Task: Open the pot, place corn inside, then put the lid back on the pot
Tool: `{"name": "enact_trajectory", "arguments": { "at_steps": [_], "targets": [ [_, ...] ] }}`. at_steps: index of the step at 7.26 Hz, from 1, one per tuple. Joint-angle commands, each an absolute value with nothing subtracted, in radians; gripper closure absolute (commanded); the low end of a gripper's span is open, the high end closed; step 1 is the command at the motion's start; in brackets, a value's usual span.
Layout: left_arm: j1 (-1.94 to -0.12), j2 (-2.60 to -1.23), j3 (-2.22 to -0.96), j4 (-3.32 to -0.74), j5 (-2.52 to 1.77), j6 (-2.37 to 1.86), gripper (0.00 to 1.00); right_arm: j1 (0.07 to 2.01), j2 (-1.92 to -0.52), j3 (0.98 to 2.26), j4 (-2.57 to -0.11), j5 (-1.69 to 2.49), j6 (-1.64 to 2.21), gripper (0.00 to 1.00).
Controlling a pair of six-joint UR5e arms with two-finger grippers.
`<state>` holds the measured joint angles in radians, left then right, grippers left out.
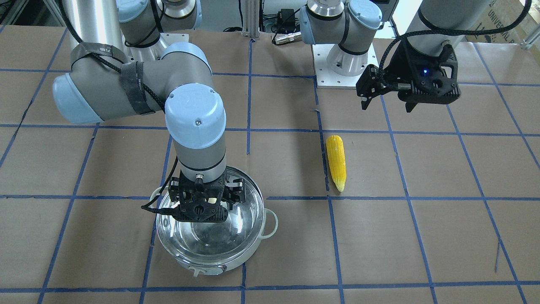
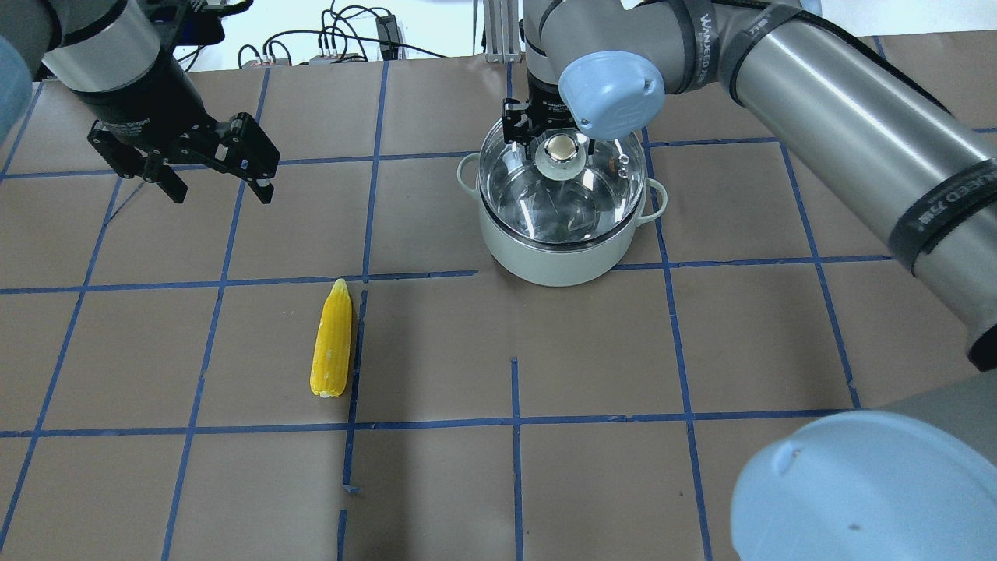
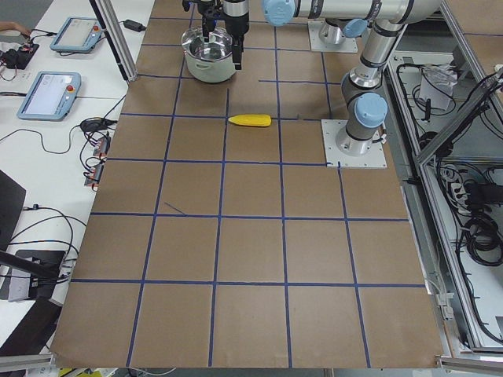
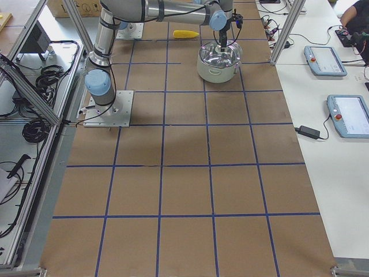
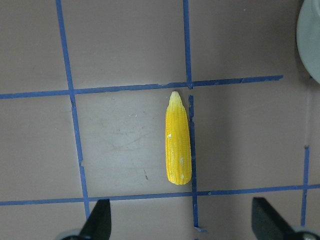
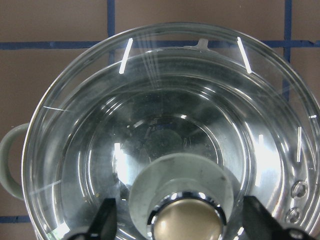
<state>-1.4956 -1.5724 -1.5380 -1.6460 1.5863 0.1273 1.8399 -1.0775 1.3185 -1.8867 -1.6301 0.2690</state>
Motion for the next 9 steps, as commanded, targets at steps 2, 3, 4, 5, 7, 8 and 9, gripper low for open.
{"name": "enact_trajectory", "arguments": {
  "at_steps": [2,3,4,5,7,8,9],
  "targets": [
    [-1.496,-1.577,-1.539,-1.644,1.583,0.127,0.00,1.836,-1.083,1.315,-1.879,-1.632,0.267,0.45],
    [-1.497,-1.575,-1.539,-1.646,1.583,0.126,0.00,1.836,-1.083,1.312,-1.876,-1.634,0.262,0.52],
    [-1.496,-1.575,-1.537,-1.646,1.586,0.126,0.00,1.836,-1.083,1.307,-1.878,-1.632,0.246,0.62],
    [-1.491,-1.581,-1.522,-1.652,1.582,0.126,0.00,1.835,-1.085,1.305,-1.875,-1.635,0.244,0.65],
    [-1.485,-1.563,-1.538,-1.683,1.589,0.127,0.00,1.832,-1.104,1.296,-1.835,-1.637,0.244,0.67],
    [-1.476,-1.563,-1.563,-1.690,1.585,0.129,0.00,1.809,-1.127,1.263,-1.757,-1.635,0.241,0.67],
    [-1.470,-1.578,-1.627,-1.674,1.582,0.139,0.00,1.765,-1.156,1.221,-1.653,-1.615,0.220,0.67]
  ]
}}
